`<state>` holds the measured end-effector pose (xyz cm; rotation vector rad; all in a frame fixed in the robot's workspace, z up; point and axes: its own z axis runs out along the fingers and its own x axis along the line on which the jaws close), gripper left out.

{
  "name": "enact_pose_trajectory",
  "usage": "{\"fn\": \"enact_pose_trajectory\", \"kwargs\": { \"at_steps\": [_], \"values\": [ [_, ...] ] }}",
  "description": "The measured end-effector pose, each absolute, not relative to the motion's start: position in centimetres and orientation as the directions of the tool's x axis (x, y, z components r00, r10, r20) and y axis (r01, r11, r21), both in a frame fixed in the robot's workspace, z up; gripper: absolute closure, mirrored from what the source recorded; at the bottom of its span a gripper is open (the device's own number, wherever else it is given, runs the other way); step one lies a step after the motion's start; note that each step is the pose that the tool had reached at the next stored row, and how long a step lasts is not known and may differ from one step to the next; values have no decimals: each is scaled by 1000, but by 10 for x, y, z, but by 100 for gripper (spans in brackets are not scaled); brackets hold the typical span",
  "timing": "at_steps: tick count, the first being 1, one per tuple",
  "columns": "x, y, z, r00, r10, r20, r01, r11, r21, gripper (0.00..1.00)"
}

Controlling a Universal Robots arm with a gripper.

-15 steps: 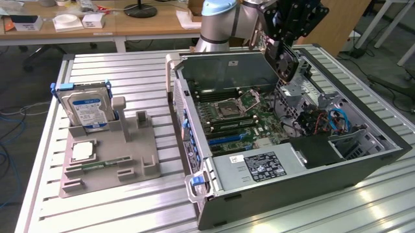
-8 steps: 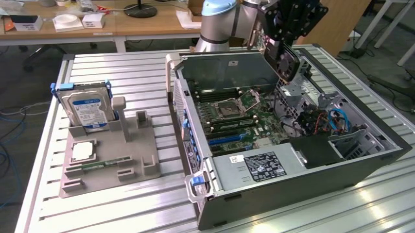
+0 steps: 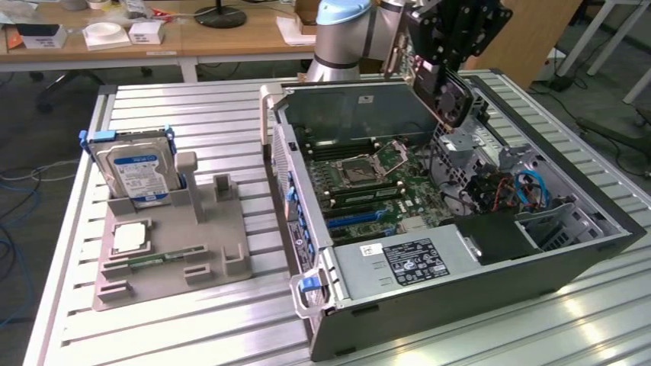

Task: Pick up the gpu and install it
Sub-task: 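Insert the gpu into the slot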

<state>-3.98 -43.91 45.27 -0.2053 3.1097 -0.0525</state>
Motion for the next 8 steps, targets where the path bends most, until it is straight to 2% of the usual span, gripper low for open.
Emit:
{"fn": "enact_pose_trajectory", "kwargs": {
  "at_steps": [8],
  "values": [
    [-40,-439,453,-982,-186,-22,-185,982,-35,73]
  ]
}}
